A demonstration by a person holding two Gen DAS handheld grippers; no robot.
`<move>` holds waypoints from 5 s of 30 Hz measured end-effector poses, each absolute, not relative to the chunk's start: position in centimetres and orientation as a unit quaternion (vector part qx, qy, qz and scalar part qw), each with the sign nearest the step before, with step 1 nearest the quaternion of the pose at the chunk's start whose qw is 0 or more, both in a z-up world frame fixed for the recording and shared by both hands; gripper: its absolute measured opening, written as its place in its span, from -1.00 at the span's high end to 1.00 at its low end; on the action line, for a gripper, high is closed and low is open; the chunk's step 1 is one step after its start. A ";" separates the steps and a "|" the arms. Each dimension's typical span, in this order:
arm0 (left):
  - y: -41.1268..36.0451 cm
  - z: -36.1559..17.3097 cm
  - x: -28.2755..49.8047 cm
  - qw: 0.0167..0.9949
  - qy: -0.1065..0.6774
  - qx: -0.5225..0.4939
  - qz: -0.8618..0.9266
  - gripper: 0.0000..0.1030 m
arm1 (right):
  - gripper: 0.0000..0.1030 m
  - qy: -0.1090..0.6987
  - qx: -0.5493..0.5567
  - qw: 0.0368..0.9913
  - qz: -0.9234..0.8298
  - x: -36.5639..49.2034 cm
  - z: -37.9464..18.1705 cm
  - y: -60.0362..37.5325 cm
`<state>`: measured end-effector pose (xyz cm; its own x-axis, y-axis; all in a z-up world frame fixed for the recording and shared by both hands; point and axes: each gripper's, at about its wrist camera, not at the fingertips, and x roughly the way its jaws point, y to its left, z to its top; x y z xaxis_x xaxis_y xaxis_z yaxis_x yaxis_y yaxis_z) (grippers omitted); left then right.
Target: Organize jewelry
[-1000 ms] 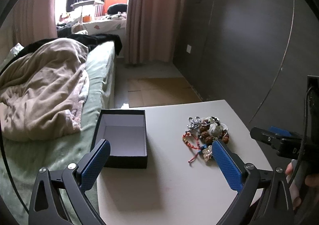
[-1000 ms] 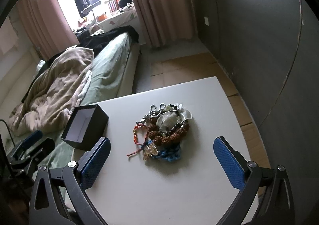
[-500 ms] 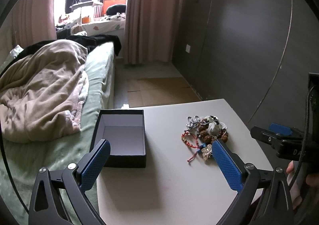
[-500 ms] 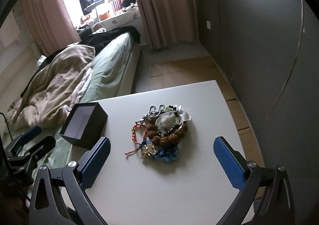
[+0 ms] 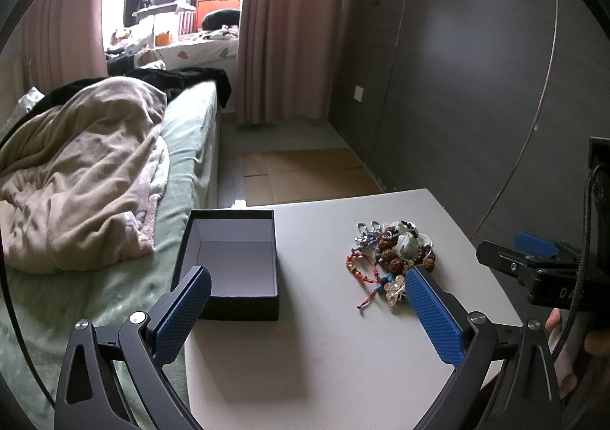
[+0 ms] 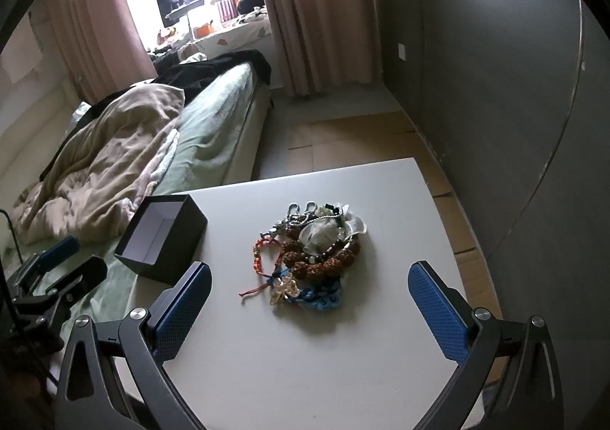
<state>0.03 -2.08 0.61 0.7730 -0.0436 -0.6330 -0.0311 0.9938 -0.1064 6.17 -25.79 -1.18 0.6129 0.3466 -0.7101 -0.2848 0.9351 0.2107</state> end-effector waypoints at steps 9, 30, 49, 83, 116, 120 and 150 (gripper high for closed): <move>-2.2 0.6 0.0 0.940 0.337 -0.056 -0.003 -0.97 | -1.00 0.403 0.039 0.897 0.176 6.1 -1.1 -25.7; -2.9 0.2 2.7 0.931 0.351 -0.095 -0.026 -0.62 | -1.00 0.398 0.131 0.893 0.164 7.7 -0.4 -28.8; -7.7 -2.0 9.3 0.908 0.402 -0.085 -0.081 0.14 | -0.30 0.446 0.273 0.840 0.142 12.8 -3.9 -33.1; -9.2 -10.1 20.4 0.812 0.582 -0.046 -0.026 0.36 | -0.24 0.477 0.351 0.792 0.145 16.5 -7.2 -35.7; -4.7 3.5 15.1 0.888 0.453 -0.071 -0.032 0.65 | 0.29 0.530 0.399 0.726 0.182 19.6 -14.1 -31.3; -4.5 4.6 14.7 0.892 0.444 -0.070 -0.035 0.65 | 0.29 0.535 0.422 0.710 0.176 19.8 -15.2 -31.6; -3.3 12.3 11.4 0.923 0.380 -0.058 -0.009 0.65 | 0.94 0.431 0.482 0.703 0.297 17.4 -8.1 -31.8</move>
